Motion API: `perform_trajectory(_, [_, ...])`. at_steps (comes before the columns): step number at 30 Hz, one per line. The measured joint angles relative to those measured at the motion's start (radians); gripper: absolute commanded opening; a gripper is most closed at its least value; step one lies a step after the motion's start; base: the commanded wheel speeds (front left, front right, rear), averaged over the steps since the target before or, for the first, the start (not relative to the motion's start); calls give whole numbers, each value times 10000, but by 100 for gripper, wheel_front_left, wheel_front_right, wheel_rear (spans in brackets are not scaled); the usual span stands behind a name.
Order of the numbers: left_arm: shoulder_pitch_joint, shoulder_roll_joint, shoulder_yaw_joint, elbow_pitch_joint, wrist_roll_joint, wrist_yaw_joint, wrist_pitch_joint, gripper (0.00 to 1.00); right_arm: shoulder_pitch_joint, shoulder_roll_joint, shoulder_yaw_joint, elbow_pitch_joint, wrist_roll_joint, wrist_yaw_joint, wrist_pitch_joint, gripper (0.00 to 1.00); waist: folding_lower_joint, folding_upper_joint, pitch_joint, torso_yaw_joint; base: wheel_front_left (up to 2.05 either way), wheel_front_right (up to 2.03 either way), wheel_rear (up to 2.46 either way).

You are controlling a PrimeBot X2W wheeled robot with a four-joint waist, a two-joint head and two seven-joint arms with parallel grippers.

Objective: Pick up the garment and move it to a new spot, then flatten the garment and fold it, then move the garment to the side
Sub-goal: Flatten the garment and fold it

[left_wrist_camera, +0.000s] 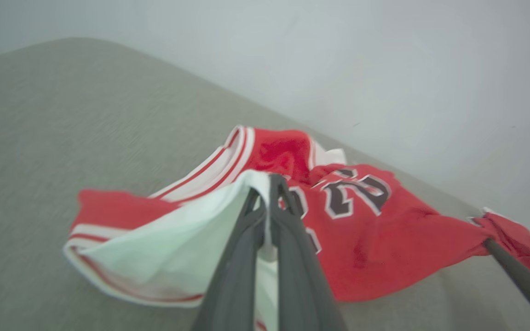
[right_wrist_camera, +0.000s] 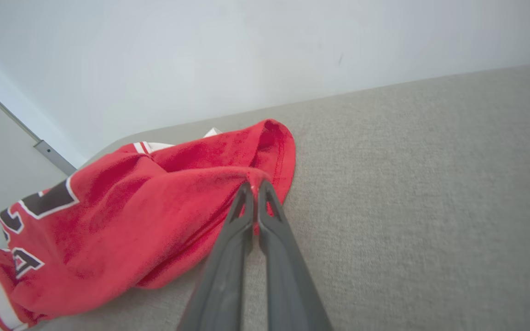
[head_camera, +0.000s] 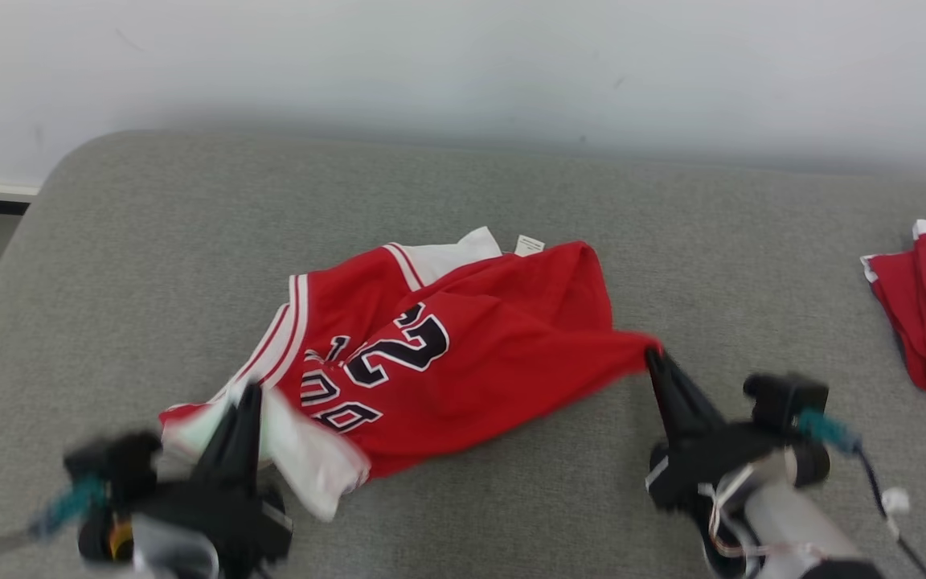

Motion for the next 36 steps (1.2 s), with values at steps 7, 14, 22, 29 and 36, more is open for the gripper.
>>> perform_trajectory(7, [-3829, 811, -267, -930, 153, -263, 2249, 0, -2885, -247, -56, -825, 311, 0, 1450, 0, 2, 0, 402, -477, 0, 0, 0])
perform_trajectory(14, [-9422, 709, -81, 1400, 63, -554, 3423, 0, -7708, 25, -679, 1175, 690, -2, 2861, 0, 3, 1, 1393, -984, 0, 0, 0])
perform_trajectory(22, [-15530, 140, -462, 5147, 1099, -704, 3037, 0, -13005, -121, -1720, 4054, -222, -2, 3041, 0, 4, 2, 2920, -1355, 0, 0, 0])
perform_trajectory(29, [-18833, -178, -642, 7582, 1847, -784, 1312, 0, -15828, -194, -2217, 5816, -1298, -2, 2057, 0, 4, 2, 4092, -1738, 0, 0, 0])
perform_trajectory(36, [-20767, -894, -575, 9039, 1935, -859, -497, 0, -17687, -679, -2383, 6278, -2290, -2, 1250, 0, -1, 0, 4888, -1959, 0, 0, 0])
